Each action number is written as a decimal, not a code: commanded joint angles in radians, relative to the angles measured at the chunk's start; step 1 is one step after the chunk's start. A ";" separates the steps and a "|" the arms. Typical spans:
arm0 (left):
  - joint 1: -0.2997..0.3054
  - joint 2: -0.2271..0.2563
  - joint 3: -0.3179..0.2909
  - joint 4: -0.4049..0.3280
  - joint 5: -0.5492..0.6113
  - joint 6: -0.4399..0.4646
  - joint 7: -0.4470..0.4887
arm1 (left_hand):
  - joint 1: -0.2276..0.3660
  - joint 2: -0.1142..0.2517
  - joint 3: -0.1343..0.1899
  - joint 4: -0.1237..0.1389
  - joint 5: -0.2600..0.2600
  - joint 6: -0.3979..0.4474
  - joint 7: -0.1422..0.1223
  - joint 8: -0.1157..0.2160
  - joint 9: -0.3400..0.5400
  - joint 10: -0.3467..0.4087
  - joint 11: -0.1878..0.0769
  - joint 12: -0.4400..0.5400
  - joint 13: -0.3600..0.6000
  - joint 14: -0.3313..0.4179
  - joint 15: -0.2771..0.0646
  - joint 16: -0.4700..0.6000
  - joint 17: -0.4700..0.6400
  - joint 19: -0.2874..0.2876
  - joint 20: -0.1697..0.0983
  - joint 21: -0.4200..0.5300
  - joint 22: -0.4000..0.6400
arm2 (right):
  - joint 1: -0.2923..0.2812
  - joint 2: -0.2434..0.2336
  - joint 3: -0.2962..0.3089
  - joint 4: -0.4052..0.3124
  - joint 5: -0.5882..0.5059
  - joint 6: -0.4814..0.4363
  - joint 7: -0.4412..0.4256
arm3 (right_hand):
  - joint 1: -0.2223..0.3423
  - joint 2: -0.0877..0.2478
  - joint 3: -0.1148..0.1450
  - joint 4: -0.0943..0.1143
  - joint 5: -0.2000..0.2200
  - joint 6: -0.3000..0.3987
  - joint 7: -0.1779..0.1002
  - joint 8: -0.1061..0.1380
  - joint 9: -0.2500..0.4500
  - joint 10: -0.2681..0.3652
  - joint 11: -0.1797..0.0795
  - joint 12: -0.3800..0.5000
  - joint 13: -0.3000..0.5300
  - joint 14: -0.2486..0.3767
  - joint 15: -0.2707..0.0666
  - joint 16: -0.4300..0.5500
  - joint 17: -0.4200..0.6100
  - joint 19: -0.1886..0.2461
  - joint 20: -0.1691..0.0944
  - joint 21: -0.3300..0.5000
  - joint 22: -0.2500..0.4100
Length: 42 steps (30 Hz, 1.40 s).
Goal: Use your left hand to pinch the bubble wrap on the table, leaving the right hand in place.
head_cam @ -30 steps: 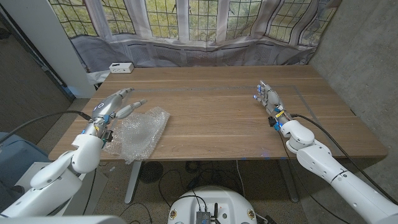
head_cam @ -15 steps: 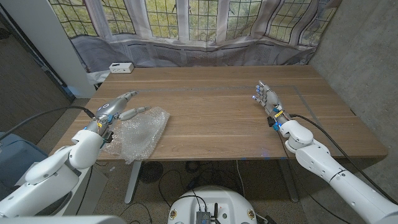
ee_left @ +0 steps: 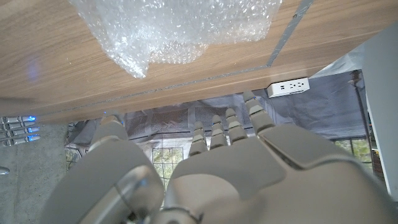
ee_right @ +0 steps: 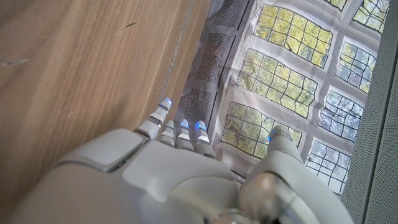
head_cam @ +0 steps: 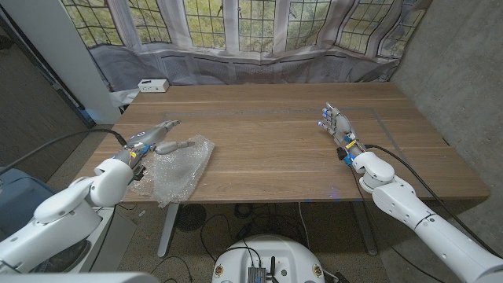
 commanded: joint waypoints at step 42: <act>-0.273 0.210 0.389 0.102 -0.110 0.087 -0.022 | 0.179 -0.019 0.037 -0.023 0.017 -0.019 -0.037 0.022 0.002 -0.028 -0.025 0.012 0.005 -0.018 0.000 0.008 0.001 0.076 -0.003 0.012 -0.001 | 0.010 0.002 -0.009 0.012 0.006 -0.016 0.007 | 0.012 0.002 -0.008 -0.001 0.000 0.004 -0.001 0.007 0.004 0.019 0.008 -0.001 0.004 0.009 0.008 0.002 0.002 -0.004 0.021 -0.005 0.004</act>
